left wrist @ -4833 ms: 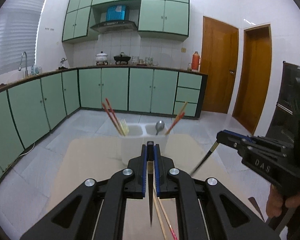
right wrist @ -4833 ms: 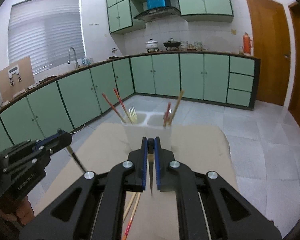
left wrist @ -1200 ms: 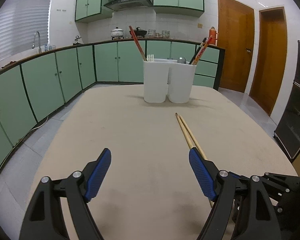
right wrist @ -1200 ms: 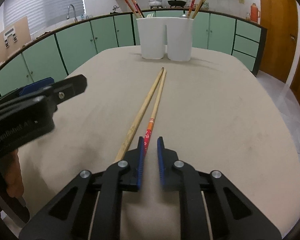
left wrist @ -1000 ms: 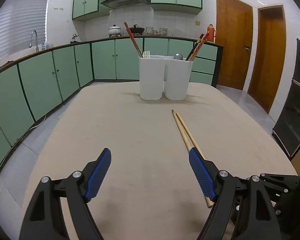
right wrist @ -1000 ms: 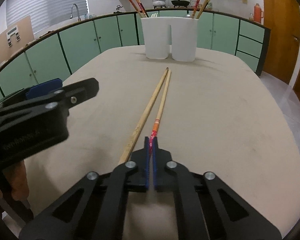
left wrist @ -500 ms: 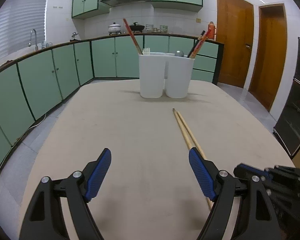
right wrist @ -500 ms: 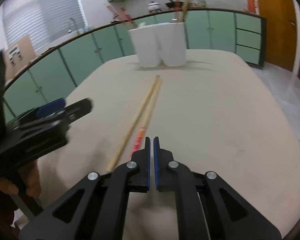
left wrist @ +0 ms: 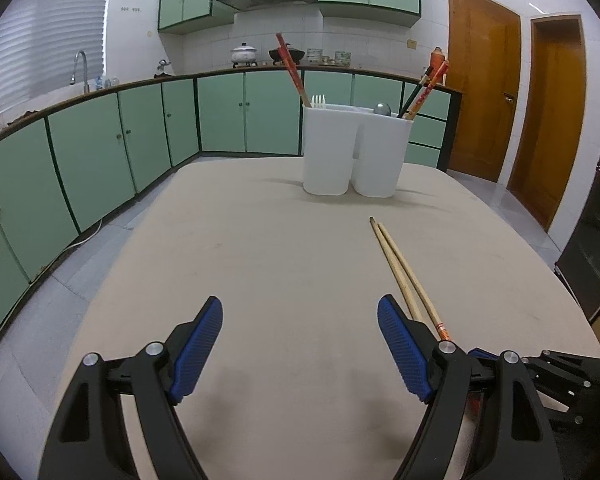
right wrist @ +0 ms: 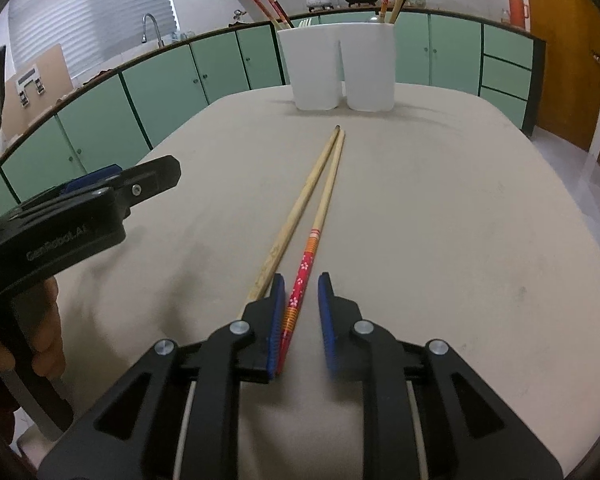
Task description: Organize utensils
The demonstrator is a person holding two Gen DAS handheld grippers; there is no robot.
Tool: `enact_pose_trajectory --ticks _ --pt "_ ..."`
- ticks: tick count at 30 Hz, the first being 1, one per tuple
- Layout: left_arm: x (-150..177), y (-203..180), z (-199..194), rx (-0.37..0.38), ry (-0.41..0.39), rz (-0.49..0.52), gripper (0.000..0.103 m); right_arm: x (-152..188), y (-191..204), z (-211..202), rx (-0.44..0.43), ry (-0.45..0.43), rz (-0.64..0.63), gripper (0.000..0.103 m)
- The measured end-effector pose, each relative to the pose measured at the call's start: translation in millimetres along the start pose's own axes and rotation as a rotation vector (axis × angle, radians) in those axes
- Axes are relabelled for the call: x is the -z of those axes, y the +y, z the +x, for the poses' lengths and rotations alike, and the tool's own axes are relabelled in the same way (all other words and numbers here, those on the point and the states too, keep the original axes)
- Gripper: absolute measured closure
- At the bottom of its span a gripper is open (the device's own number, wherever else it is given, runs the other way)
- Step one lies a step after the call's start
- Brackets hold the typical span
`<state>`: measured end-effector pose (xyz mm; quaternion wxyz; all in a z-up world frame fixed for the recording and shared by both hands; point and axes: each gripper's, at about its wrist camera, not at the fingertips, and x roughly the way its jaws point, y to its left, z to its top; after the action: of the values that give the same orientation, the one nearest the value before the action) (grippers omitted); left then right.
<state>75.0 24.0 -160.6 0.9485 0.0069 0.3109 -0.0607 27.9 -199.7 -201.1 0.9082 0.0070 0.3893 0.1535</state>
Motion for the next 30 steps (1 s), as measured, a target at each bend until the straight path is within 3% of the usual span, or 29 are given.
enact_pose_trajectory --ticks 6,17,23,30 --pt "0 0 0 0.007 0.004 -0.003 0.025 -4 -1 4 0.041 0.008 -0.017 0.098" --pt "2 -40 20 0.090 0.085 0.051 0.032 -7 -63 -18 0.138 -0.035 0.121 0.098" --pt "7 -51 41 0.111 0.174 0.042 0.044 -5 -73 -21 0.133 -0.041 0.139 0.098" --pt "3 -46 51 0.135 0.221 -0.007 0.075 -10 -76 -15 0.137 -0.027 0.148 0.098"
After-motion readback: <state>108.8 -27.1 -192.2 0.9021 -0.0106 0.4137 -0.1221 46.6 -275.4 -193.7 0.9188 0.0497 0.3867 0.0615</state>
